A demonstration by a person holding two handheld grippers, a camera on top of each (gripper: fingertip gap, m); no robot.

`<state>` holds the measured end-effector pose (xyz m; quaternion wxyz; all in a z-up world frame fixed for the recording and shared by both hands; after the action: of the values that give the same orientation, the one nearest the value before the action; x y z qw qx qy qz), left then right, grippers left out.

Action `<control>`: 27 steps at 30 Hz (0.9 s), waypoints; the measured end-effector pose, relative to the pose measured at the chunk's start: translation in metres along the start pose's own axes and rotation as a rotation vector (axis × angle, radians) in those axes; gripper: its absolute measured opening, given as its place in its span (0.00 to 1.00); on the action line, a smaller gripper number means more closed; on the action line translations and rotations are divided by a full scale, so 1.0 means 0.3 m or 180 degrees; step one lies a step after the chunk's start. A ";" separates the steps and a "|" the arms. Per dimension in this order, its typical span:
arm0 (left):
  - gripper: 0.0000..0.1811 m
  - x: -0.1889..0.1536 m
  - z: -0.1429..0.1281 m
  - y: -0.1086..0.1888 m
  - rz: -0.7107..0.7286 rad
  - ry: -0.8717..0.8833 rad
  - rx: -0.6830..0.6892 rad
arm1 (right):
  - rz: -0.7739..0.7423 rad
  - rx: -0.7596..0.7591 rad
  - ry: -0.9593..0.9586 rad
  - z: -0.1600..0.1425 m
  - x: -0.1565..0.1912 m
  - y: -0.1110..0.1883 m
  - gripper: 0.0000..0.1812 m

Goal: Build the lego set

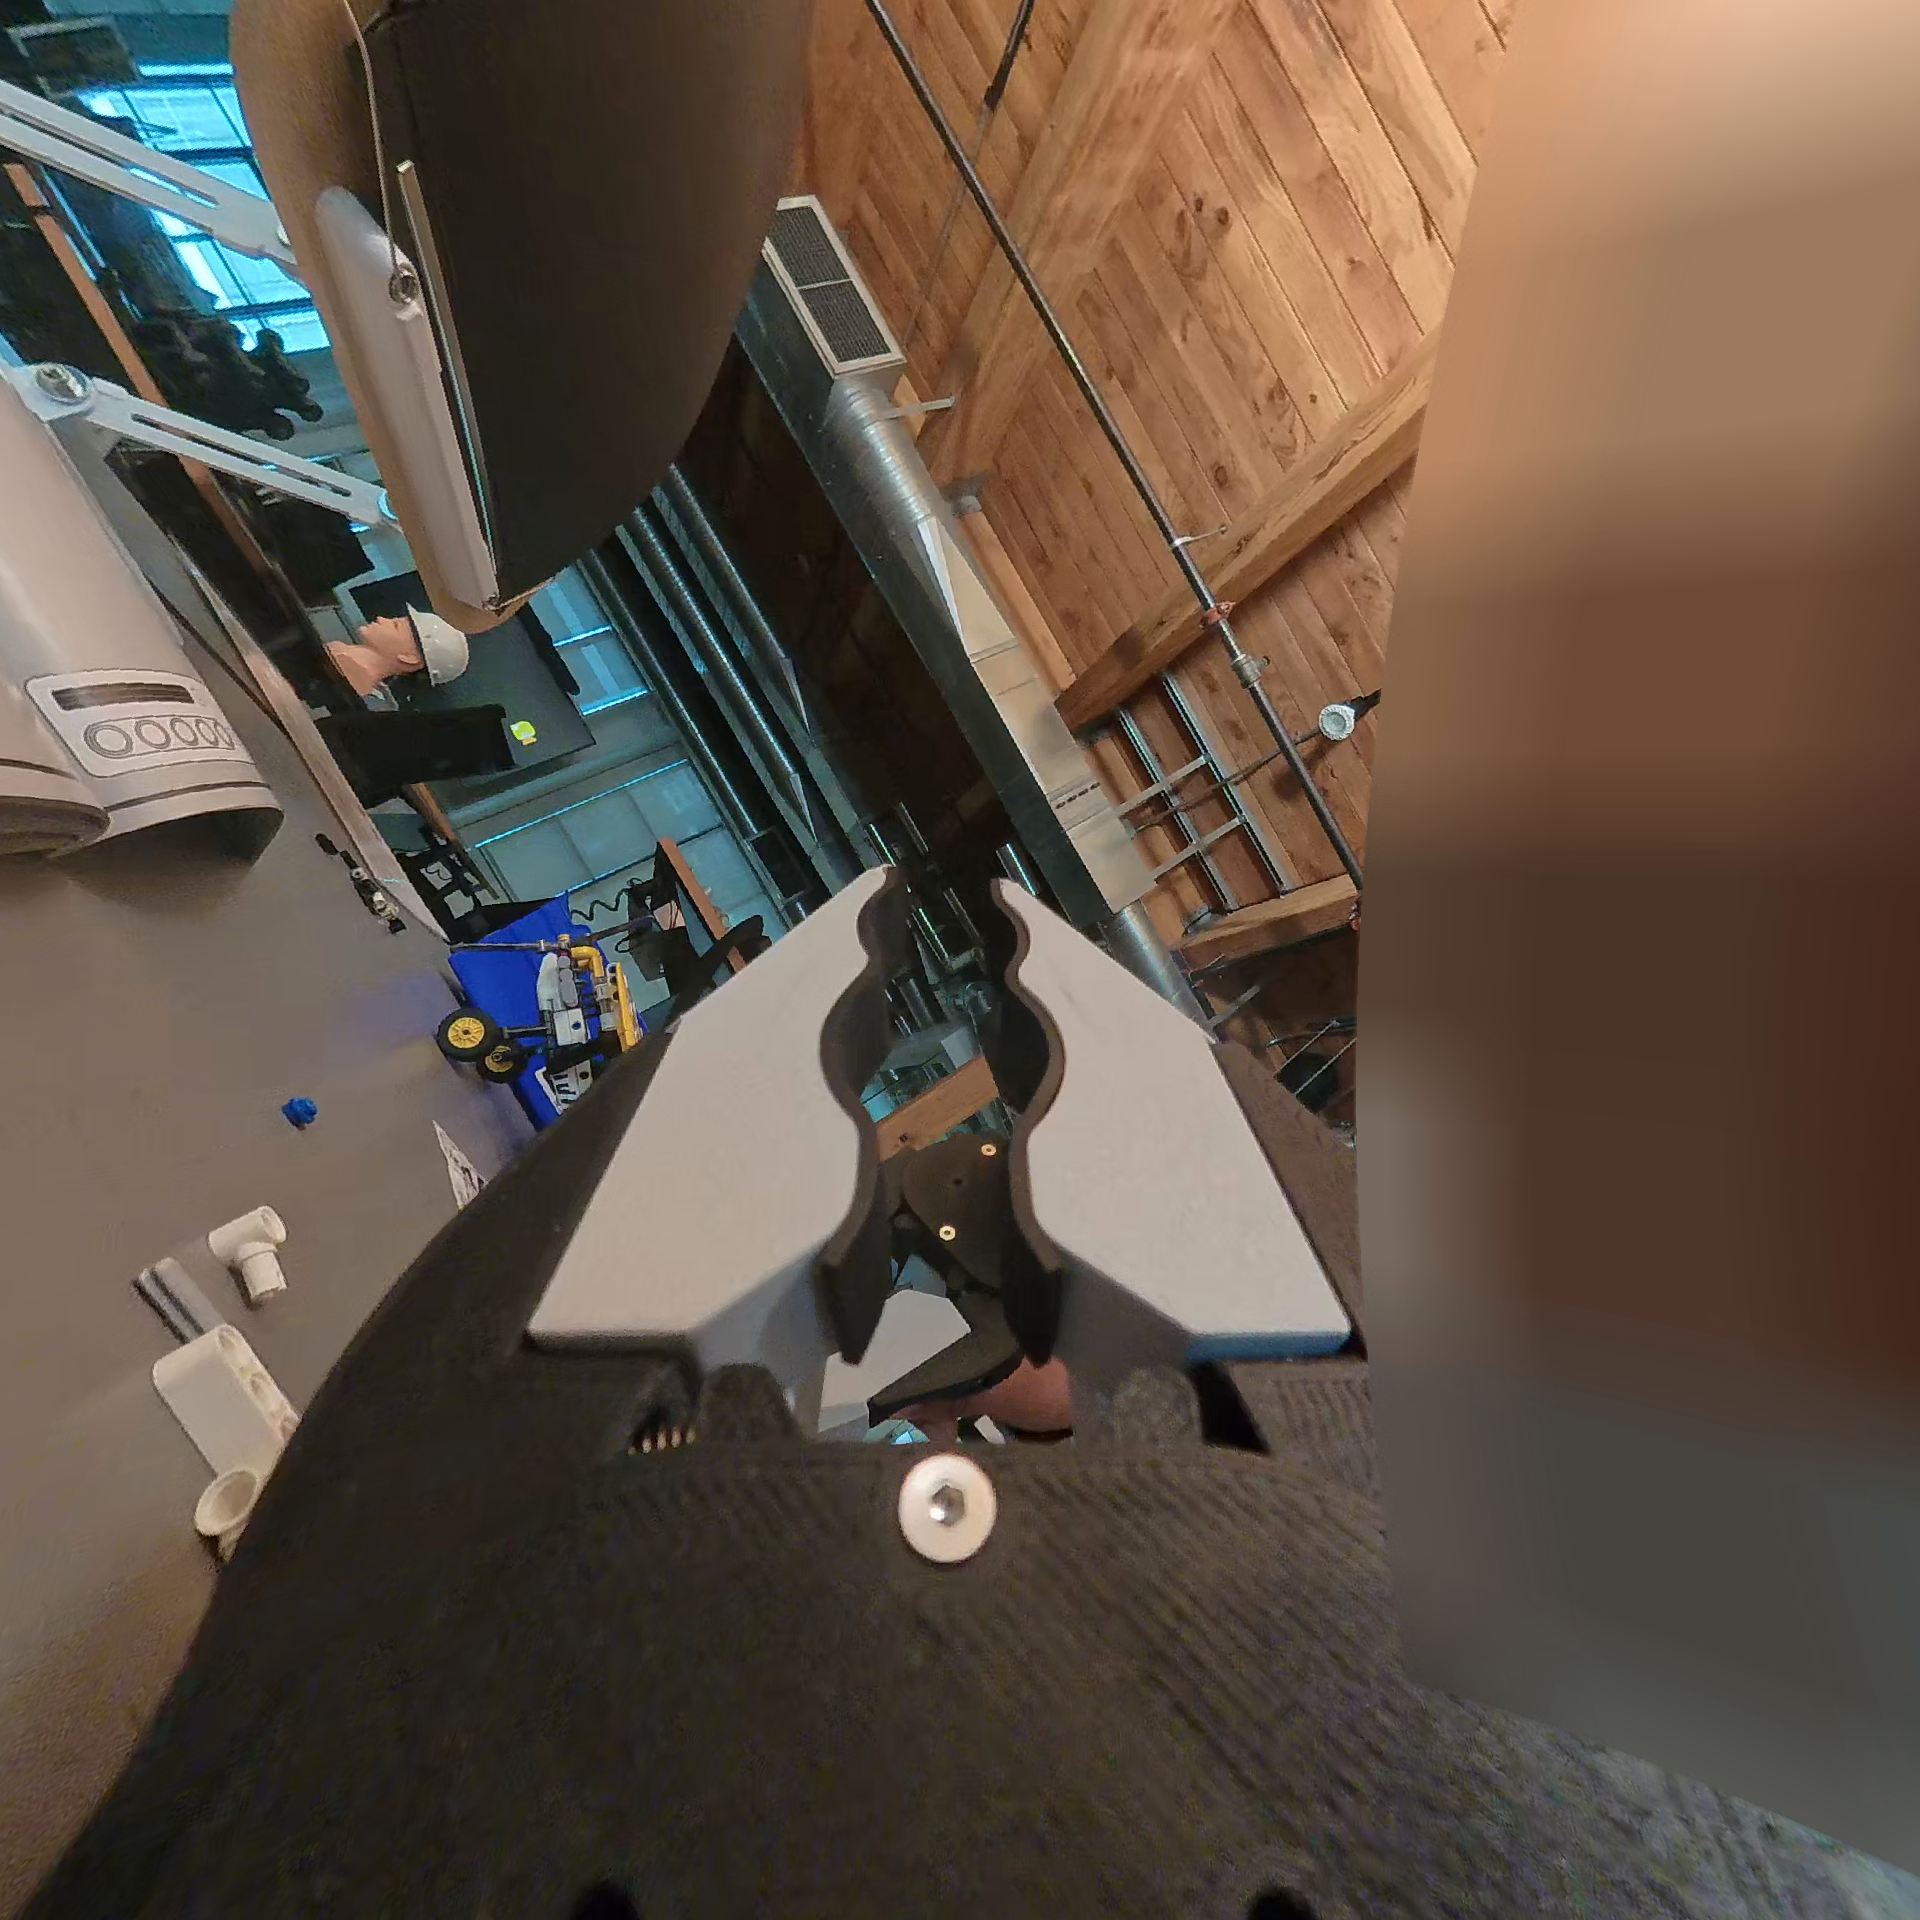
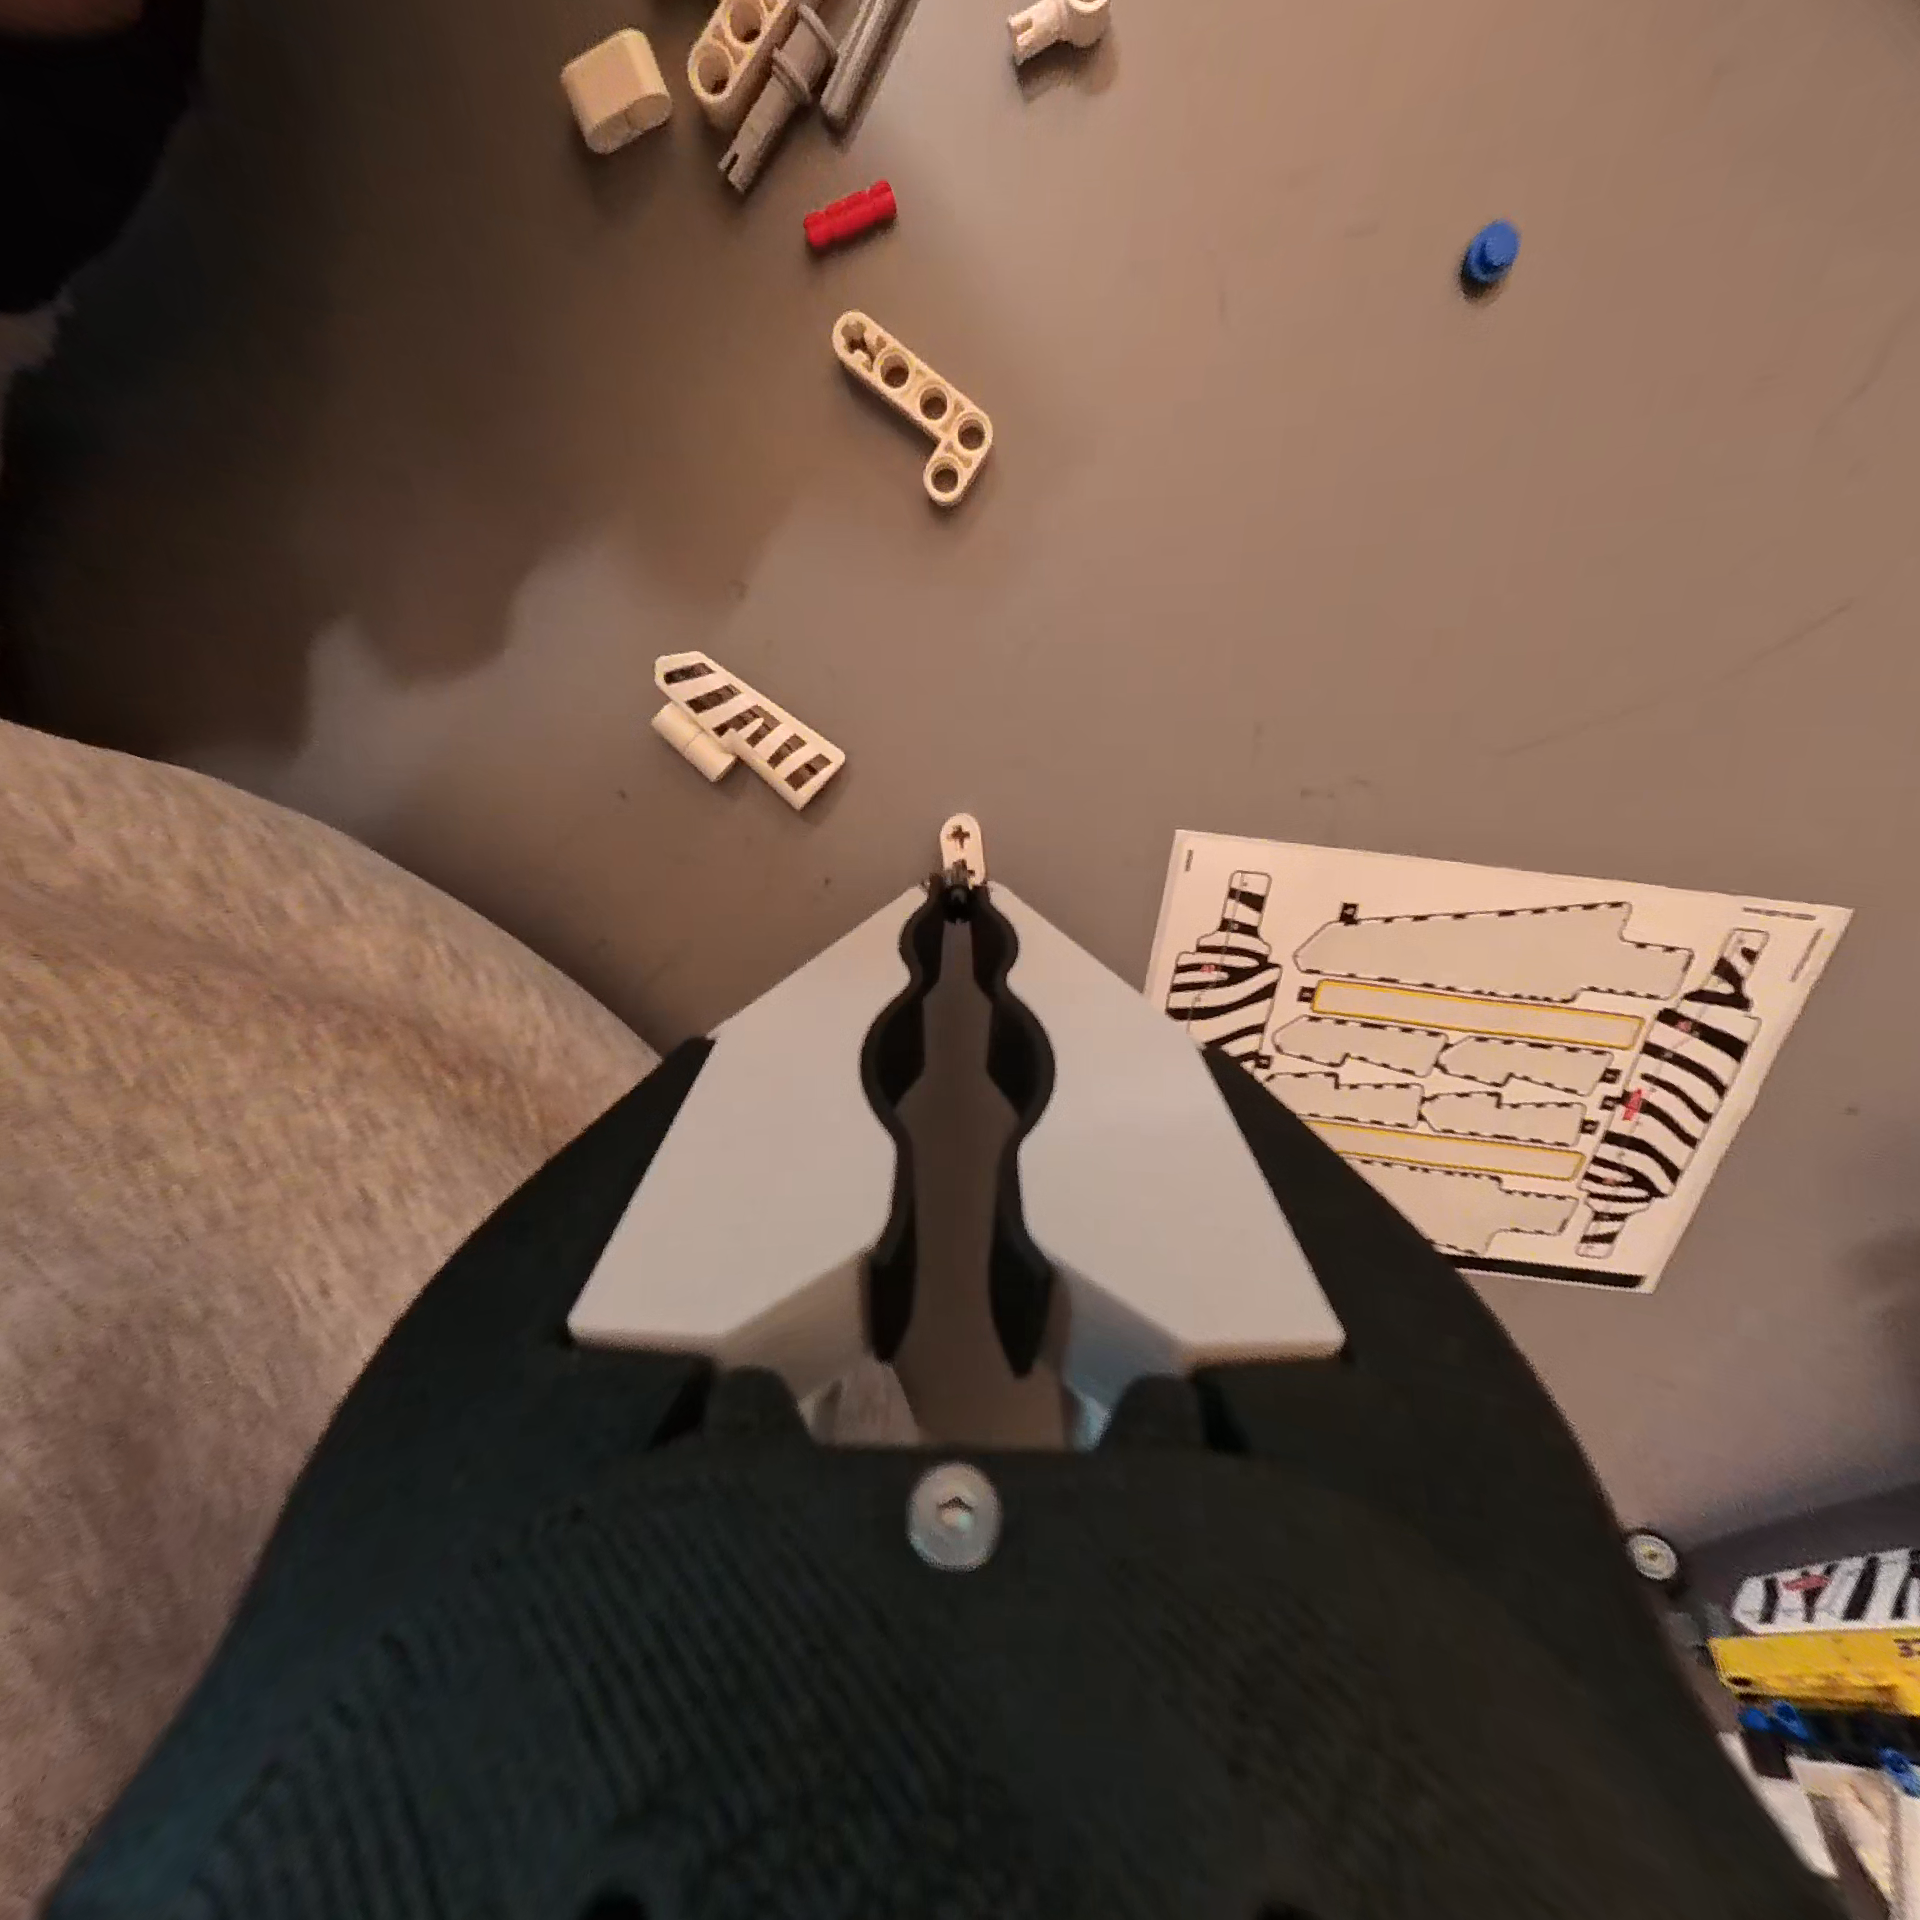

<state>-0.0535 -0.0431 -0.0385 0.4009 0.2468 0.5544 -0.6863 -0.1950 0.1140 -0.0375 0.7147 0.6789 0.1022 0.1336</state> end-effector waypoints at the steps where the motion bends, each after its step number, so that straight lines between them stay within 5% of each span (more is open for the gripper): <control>1: 0.07 0.000 0.000 0.000 0.0001 0.0000 0.0003 | -0.0008 0.0012 0.0005 0.001 0.001 0.000 0.02; 27: 0.06 0.002 -0.002 0.001 -0.0020 0.0036 0.0007 | -0.0020 0.0122 0.0121 0.013 -0.002 -0.002 0.02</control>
<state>-0.0536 -0.0429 -0.0395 0.3953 0.2493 0.5567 -0.6868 -0.1942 0.1100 -0.0379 0.6999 0.6895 0.1203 0.1422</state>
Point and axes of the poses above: each gripper's, where its closed fingertips meet, y back along the fingers, z out of its top, x = y × z across the jaws, the point moved 8 cm from there along y, back along the fingers, and after that the axes turned 9 degrees about x, right-handed, at the moved point
